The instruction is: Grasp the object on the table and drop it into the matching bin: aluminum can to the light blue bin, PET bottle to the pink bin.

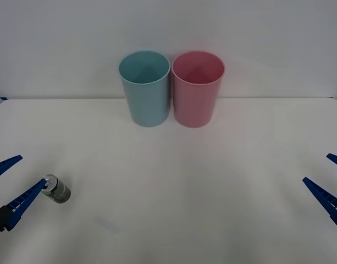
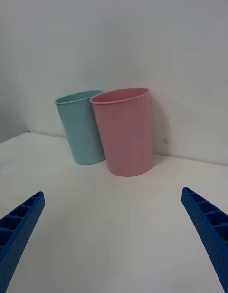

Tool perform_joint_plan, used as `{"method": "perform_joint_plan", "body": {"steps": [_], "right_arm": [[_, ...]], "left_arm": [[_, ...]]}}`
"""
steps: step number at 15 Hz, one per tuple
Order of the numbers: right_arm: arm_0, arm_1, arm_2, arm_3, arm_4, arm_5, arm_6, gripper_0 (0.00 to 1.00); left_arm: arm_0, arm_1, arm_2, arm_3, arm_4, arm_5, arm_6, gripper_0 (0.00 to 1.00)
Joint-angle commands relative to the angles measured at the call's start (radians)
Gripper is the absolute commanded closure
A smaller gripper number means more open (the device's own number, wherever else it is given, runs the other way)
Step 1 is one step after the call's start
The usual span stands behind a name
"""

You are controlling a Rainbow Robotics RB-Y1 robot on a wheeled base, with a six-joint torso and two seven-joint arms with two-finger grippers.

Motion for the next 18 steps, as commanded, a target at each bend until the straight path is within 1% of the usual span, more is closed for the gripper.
{"method": "perform_joint_plan", "body": {"steps": [1,2,4,9,18], "right_arm": [[0.000,0.000,0.000,0.000,0.000,0.000,0.000,0.00],[0.000,0.000,0.000,0.000,0.000,0.000,0.000,0.00],[0.000,0.000,0.000,0.000,0.000,0.000,0.000,0.00],[0.000,0.000,0.000,0.000,0.000,0.000,0.000,0.00],[0.000,0.000,0.000,0.000,0.000,0.000,0.000,0.00]], "left_arm": [[0.000,0.000,0.000,0.000,0.000,0.000,0.000,0.00],[-0.005,-0.027,-0.005,0.017,0.003,-0.001,0.002,0.00],[-0.005,-0.023,-0.016,0.015,0.021,-0.001,0.002,0.00],[0.024,-0.021,-0.004,0.017,0.027,0.013,-0.002,0.00],[0.131,-0.021,0.003,0.018,0.036,0.105,-0.017,0.00]]}}
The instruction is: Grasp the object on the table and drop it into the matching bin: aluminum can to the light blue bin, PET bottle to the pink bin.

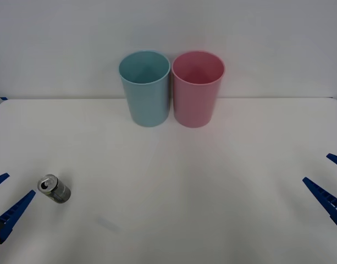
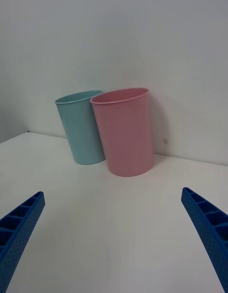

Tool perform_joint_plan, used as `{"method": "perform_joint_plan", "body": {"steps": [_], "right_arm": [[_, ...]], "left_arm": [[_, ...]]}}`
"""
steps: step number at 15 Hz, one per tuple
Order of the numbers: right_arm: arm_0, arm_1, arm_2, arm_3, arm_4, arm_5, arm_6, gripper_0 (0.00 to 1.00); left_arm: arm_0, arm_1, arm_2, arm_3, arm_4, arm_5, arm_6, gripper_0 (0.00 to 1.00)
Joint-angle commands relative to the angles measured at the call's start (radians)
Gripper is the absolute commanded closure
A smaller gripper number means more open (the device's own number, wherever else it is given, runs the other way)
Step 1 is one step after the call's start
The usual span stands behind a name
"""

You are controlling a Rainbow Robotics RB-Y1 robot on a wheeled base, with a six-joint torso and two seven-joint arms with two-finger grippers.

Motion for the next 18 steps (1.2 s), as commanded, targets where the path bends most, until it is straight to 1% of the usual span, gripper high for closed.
{"method": "perform_joint_plan", "body": {"steps": [1,5,9,13,16,18], "right_arm": [[0.000,0.000,0.000,0.000,0.000,0.000,0.000,0.00],[0.000,0.000,0.000,0.000,0.000,0.000,0.000,0.00],[0.000,0.000,0.000,0.000,0.000,0.000,0.000,0.00],[0.000,0.000,0.000,0.000,0.000,0.000,0.000,0.00],[0.000,0.000,0.000,0.000,0.000,0.000,0.000,0.00],[0.000,0.000,0.000,0.000,0.000,0.000,0.000,0.00]], "left_arm": [[0.034,0.000,-0.003,0.000,0.000,0.033,-0.015,0.00],[0.075,0.000,-0.019,0.000,-0.003,0.102,-0.058,0.00],[0.120,-0.001,-0.068,-0.001,-0.004,0.209,-0.179,0.00],[0.144,-0.005,-0.115,0.000,-0.001,0.286,-0.199,0.00],[0.149,-0.034,-0.136,-0.001,0.000,0.317,-0.219,0.00],[0.146,-0.058,-0.165,-0.001,0.002,0.374,-0.283,0.00]]}}
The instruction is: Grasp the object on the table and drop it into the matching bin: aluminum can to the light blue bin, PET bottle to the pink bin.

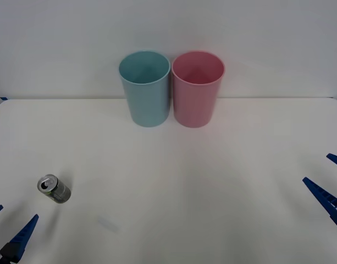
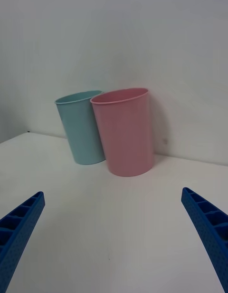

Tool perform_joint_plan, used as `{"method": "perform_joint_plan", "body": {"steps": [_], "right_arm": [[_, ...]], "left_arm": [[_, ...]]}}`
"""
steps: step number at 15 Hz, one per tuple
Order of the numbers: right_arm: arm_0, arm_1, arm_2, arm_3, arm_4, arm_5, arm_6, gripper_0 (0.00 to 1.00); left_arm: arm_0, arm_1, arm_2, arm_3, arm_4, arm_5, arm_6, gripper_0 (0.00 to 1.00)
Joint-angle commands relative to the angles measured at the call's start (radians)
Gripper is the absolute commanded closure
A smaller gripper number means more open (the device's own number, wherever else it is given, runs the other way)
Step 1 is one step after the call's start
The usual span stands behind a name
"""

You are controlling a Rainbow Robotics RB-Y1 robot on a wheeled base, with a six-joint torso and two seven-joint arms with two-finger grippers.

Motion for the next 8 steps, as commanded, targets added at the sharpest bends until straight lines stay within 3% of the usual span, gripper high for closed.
{"method": "perform_joint_plan", "body": {"steps": [1,8], "right_arm": [[0.000,0.000,0.000,0.000,0.000,0.000,0.000,0.00],[0.000,0.000,0.000,0.000,0.000,0.000,0.000,0.00]], "left_arm": [[-0.007,-0.025,-0.043,0.001,0.006,0.083,-0.082,0.00],[-0.073,-0.076,-0.089,0.067,0.014,0.140,-0.146,0.00]]}}
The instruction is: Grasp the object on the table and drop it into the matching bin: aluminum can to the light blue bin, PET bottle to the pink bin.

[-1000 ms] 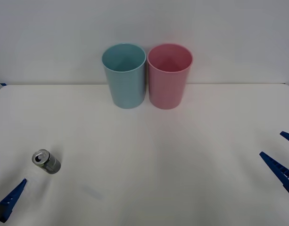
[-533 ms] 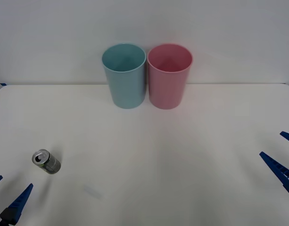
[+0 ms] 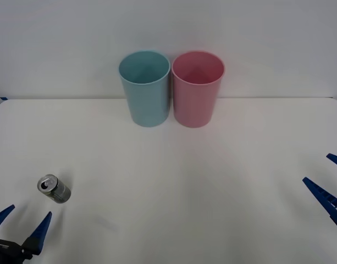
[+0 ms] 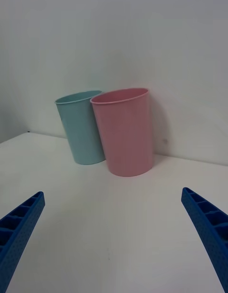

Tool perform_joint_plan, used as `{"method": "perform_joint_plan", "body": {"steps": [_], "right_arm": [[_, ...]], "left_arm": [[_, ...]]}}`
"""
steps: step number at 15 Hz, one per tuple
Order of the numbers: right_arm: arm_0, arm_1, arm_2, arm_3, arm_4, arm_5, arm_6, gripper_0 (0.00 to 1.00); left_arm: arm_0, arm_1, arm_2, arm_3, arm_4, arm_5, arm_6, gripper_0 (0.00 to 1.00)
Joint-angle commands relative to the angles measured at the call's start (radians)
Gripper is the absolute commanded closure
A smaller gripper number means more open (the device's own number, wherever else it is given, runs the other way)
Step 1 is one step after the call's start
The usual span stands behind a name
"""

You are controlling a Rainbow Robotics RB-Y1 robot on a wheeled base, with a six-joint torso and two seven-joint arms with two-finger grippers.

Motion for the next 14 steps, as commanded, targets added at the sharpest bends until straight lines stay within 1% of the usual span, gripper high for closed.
{"method": "perform_joint_plan", "body": {"steps": [1,2,7,14], "right_arm": [[0.000,0.000,0.000,0.000,0.000,0.000,0.000,0.00],[0.000,0.000,0.000,0.000,0.000,0.000,0.000,0.00],[0.000,0.000,0.000,0.000,0.000,0.000,0.000,0.00],[0.000,0.000,0.000,0.000,0.000,0.000,0.000,0.00]], "left_arm": [[-0.043,-0.026,-0.007,0.039,0.000,0.000,-0.011,0.00],[-0.061,-0.035,-0.011,0.054,0.002,0.000,-0.016,0.00],[-0.144,-0.035,-0.028,0.126,0.017,0.000,-0.036,0.00],[-0.244,-0.037,-0.046,0.215,0.017,0.000,-0.053,0.00]]}}
